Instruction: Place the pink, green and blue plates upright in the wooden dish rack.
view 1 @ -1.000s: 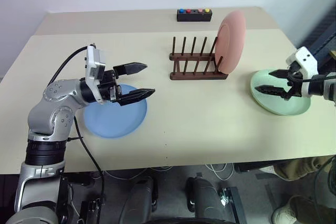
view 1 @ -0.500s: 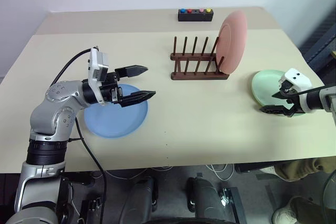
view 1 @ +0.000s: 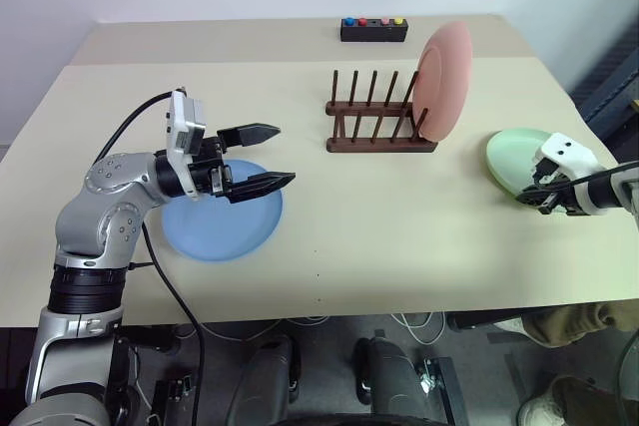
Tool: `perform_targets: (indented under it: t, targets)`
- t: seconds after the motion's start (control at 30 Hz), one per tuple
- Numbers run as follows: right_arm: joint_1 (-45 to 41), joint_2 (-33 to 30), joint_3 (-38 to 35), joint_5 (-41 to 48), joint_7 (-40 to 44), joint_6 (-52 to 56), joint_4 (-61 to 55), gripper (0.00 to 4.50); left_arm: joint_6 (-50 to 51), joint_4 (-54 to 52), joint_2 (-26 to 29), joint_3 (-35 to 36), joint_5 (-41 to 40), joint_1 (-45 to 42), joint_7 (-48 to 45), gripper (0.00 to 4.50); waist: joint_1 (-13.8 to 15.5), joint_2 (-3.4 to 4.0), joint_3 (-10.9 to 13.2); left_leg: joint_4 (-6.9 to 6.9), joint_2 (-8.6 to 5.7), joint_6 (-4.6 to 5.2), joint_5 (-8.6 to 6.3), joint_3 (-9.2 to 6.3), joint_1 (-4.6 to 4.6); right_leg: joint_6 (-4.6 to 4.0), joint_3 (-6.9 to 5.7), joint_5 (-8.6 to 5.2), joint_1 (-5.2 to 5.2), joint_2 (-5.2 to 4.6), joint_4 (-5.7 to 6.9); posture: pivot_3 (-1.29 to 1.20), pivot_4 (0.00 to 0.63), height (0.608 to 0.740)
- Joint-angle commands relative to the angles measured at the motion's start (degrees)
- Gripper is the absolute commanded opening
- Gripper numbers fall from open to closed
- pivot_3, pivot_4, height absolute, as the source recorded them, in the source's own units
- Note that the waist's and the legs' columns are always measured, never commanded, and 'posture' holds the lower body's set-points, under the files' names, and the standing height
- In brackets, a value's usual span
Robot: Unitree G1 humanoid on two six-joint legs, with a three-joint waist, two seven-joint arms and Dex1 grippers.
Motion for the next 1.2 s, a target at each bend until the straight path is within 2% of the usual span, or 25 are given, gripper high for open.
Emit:
perform_targets:
  t: [0.03, 0.1, 0.23, 0.5, 0.63, 0.87, 1.0, 1.2]
  targets:
    - [-6.4, 1.1, -5.4, 2.0, -5.1, -3.8, 3.5, 0.03, -0.3, -1.4, -0.1, 1.7, -1.8, -1.0, -0.2, 4.5, -0.2, 0.0, 0.0, 0.0, 0.0, 0.0, 0.0, 0.0, 0.0, 0.0, 0.0, 0.0, 0.0, 0.0, 0.0, 0.0, 0.15, 0.735]
    - [-11.5, 2.4, -7.8, 2.3, -10.5, -8.2, 7.9, 0.03, 1.8, -1.7, 0.3, 1.9, -3.6, -1.0, -0.9, 4.5, -0.4, 0.08, 0.1, 0.0, 0.0, -0.02, 0.01, 0.02, 0.0, 0.0, 0.02, 0.0, -0.04, 0.0, 0.01, 0.0, 0.15, 0.735]
    - [-23.3, 8.0, -18.4, 12.2, -14.9, -8.5, 13.4, 0.03, 2.7, -2.4, 1.0, 1.6, -4.3, -0.4, -1.9, 4.5, -0.4, 0.11, 0.1, -0.08, 0.02, -0.07, 0.04, 0.03, -0.03, -0.01, 0.03, 0.0, -0.13, 0.03, 0.06, 0.0, 0.15, 0.735]
    - [-37.7, 16.2, -36.2, 36.6, -12.9, 6.2, 10.7, 0.03, 2.4, -2.5, 0.6, 2.2, -4.3, -0.5, -1.1, 4.5, 0.4, 0.12, 0.1, -0.08, 0.0, -0.03, 0.02, 0.0, -0.06, -0.01, 0.0, 0.0, -0.06, 0.02, -0.01, 0.0, 0.15, 0.735]
    - [-40.8, 17.9, -42.4, 46.5, -14.0, 15.3, 10.5, 0.03, 2.6, -3.6, 0.9, 3.0, -4.7, 0.6, -0.5, 4.5, 0.4, 0.12, 0.1, -0.09, -0.01, -0.01, 0.01, -0.01, -0.08, -0.01, 0.0, 0.0, -0.08, 0.0, -0.02, 0.0, 0.15, 0.735]
    - [-32.6, 18.8, -35.9, 51.7, -6.0, 31.8, 2.2, 0.03, 3.0, -5.3, 1.3, 4.0, -5.0, 2.1, 0.8, 4.5, -0.3, 0.12, 0.1, -0.09, 0.02, -0.01, 0.0, 0.0, -0.05, -0.02, 0.02, 0.0, -0.1, -0.01, 0.04, 0.0, 0.15, 0.735]
    - [-28.3, 19.1, -30.6, 49.3, -2.8, 31.1, -1.3, 0.03, 2.8, -5.5, 1.3, 3.9, -4.8, 2.1, 1.1, 4.5, -0.2, 0.14, 0.1, -0.09, 0.02, 0.0, 0.0, 0.01, -0.07, -0.02, 0.02, 0.01, -0.15, 0.0, 0.07, 0.0, 0.15, 0.735]
    - [-24.7, 23.5, -26.6, 47.1, -5.2, 27.8, -5.8, 0.03, 2.6, -5.4, 1.1, 3.8, -4.8, 2.2, 1.2, 4.5, -0.1, 0.13, 0.1, -0.08, 0.01, -0.01, 0.01, 0.02, -0.08, -0.01, 0.01, 0.01, -0.16, 0.01, 0.08, 0.0, 0.15, 0.735]
